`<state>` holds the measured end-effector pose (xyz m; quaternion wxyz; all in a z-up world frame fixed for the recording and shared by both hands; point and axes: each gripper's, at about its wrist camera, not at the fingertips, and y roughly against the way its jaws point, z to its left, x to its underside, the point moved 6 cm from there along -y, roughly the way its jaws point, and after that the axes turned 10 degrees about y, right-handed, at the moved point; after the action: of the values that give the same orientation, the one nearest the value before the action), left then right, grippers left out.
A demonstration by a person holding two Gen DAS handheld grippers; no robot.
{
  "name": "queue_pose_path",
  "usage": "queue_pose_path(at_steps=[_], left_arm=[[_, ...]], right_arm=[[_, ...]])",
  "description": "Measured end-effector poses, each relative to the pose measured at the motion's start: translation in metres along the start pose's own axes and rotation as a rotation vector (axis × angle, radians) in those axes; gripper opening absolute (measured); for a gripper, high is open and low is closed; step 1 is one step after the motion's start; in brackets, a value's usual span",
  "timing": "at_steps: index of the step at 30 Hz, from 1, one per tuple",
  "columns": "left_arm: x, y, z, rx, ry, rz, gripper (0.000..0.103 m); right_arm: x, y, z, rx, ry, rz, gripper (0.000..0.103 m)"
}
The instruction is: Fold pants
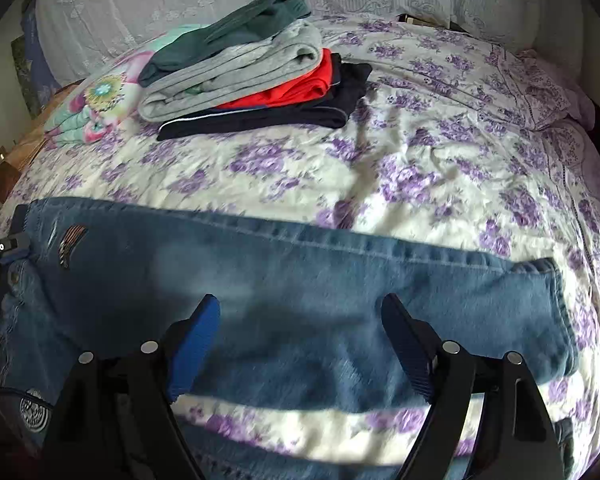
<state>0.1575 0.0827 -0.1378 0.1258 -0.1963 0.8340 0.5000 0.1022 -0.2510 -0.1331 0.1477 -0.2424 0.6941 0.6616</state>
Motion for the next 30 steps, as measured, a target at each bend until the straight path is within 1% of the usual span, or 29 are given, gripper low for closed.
queue_pose_path(at_steps=[1,2,3,4,5,6,7,8,10,11,13,14,15,16,17,18,19,20,21,22,23,25,26,27,28,29,30], left_arm=[[0.007,0.003,0.002,-0.018,-0.017,0.001,0.094],[0.019,-0.001,0.007,-0.056,-0.052,0.020,0.094],[0.030,-0.004,0.013,-0.058,-0.092,0.034,0.094],[0.039,-0.006,0.016,-0.062,-0.139,0.018,0.094],[0.046,-0.007,0.012,-0.096,-0.210,-0.018,0.094],[0.050,-0.008,0.009,-0.139,-0.245,-0.018,0.094],[0.051,-0.010,0.002,-0.198,-0.283,-0.009,0.094],[0.051,-0.006,-0.003,-0.212,-0.289,-0.006,0.094],[0.048,0.012,-0.006,-0.137,-0.238,-0.029,0.094],[0.048,0.029,-0.004,-0.070,-0.186,-0.055,0.094],[0.053,0.047,0.004,-0.026,-0.116,-0.080,0.094],[0.059,0.056,0.012,-0.016,-0.075,-0.084,0.094],[0.067,0.061,0.021,-0.009,-0.041,-0.082,0.094],[0.078,0.060,0.034,-0.012,-0.004,-0.060,0.095],[0.089,0.054,0.043,-0.041,0.015,-0.027,0.096],[0.103,0.042,0.055,-0.086,0.003,0.018,0.095],[0.111,0.040,0.055,-0.094,-0.049,0.005,0.095],[0.117,0.038,0.047,-0.144,-0.138,-0.024,0.096],[0.122,0.033,0.039,-0.219,-0.200,-0.008,0.096],[0.123,0.030,0.032,-0.274,-0.243,0.008,0.096],[0.121,0.033,0.023,-0.260,-0.255,0.004,0.096],[0.113,0.050,0.012,-0.144,-0.204,-0.048,0.096],[0.109,0.060,0.012,-0.084,-0.153,-0.079,0.096],[0.109,0.066,0.016,-0.075,-0.118,-0.094,0.096],[0.109,0.065,0.023,-0.093,-0.092,-0.096,0.097],[0.111,0.058,0.037,-0.143,-0.060,-0.072,0.098],[0.115,0.048,0.048,-0.156,-0.047,-0.036,0.098]], right_arm=[[0.010,-0.003,0.007,-0.014,0.014,0.025,0.089],[0.023,-0.012,0.014,-0.016,0.033,0.070,0.090],[0.034,-0.023,0.018,-0.005,0.044,0.113,0.093],[0.041,-0.030,0.020,0.008,0.039,0.103,0.095],[0.040,-0.026,0.021,0.021,0.034,0.061,0.095],[0.039,-0.025,0.022,0.028,0.036,0.081,0.095],[0.035,-0.021,0.021,0.024,0.036,0.104,0.095],[0.030,-0.011,0.019,0.012,0.034,0.097,0.095],[0.024,0.021,0.006,0.036,0.012,0.008,0.095],[0.029,0.036,-0.002,0.048,-0.006,-0.028,0.095],[0.048,0.066,-0.023,0.077,-0.064,-0.068,0.095],[0.065,0.076,-0.034,0.099,-0.103,-0.071,0.095],[0.081,0.081,-0.049,0.114,-0.150,-0.060,0.095],[0.101,0.081,-0.060,0.115,-0.203,-0.031,0.096],[0.126,0.074,-0.070,0.103,-0.265,0.031,0.097],[0.153,0.060,-0.077,0.090,-0.326,0.123,0.097],[0.166,0.056,-0.078,0.068,-0.329,0.114,0.097],[0.162,0.066,-0.074,0.123,-0.265,0.043,0.097],[0.159,0.065,-0.067,0.155,-0.218,0.085,0.097],[0.152,0.064,-0.060,0.149,-0.189,0.128,0.097],[0.142,0.070,-0.052,0.124,-0.173,0.100,0.097],[0.119,0.089,-0.035,0.100,-0.115,-0.027,0.097],[0.110,0.093,-0.025,0.089,-0.069,-0.060,0.097],[0.102,0.090,-0.013,0.070,-0.026,-0.065,0.097],[0.099,0.085,-0.002,0.044,0.011,-0.051,0.097],[0.099,0.074,0.009,0.017,0.039,-0.023,0.098],[0.100,0.061,0.019,-0.012,0.060,0.021,0.099]])
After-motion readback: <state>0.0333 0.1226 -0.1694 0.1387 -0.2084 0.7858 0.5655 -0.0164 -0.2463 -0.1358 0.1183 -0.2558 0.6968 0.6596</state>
